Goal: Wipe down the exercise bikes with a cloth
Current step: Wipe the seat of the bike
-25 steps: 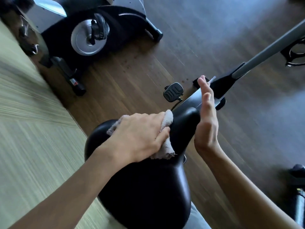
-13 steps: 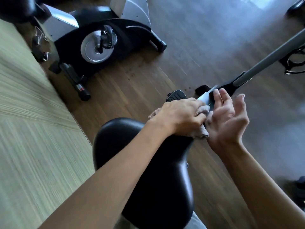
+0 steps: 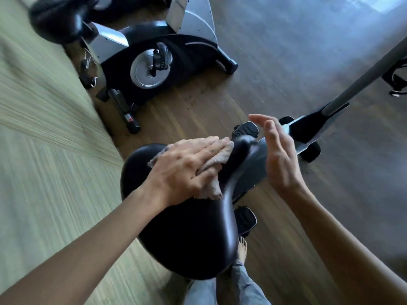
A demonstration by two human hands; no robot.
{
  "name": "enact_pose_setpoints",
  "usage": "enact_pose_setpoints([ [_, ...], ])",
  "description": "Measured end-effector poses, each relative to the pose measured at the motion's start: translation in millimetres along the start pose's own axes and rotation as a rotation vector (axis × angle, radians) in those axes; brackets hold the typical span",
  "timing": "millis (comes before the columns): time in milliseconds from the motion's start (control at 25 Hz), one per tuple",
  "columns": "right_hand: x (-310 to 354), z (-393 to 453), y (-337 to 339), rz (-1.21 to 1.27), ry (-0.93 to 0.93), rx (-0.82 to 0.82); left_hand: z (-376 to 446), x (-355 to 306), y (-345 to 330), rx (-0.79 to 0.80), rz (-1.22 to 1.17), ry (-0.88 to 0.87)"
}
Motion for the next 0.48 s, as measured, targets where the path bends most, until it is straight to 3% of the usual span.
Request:
enact_pose_setpoints([
  [160,45.5,-15.5,-62.2,-0.256,0.353,0.093,-10.8,56.8,28.1,-0.082,0.101,0.278],
  [320,58.6,-48.9,-128.1,-0.35,0.361,0.166,-34.0,92.3,45.6,-0.228,0.131,0.598],
  [480,47.1,-61.6,-142.6,-0.522,0.36,0.166,-76.7,104.1,55.5,-0.422,0.0,0.815],
])
Point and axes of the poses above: each hand's wrist, its own z-axis towards the middle knuckle, its own y-axis out of the back of the hand, x = y × z, the point moved 9 cm from there along z, towards the middle knuckle, and after that the axes turned 11 degrees about -x, right-handed, at the moved point
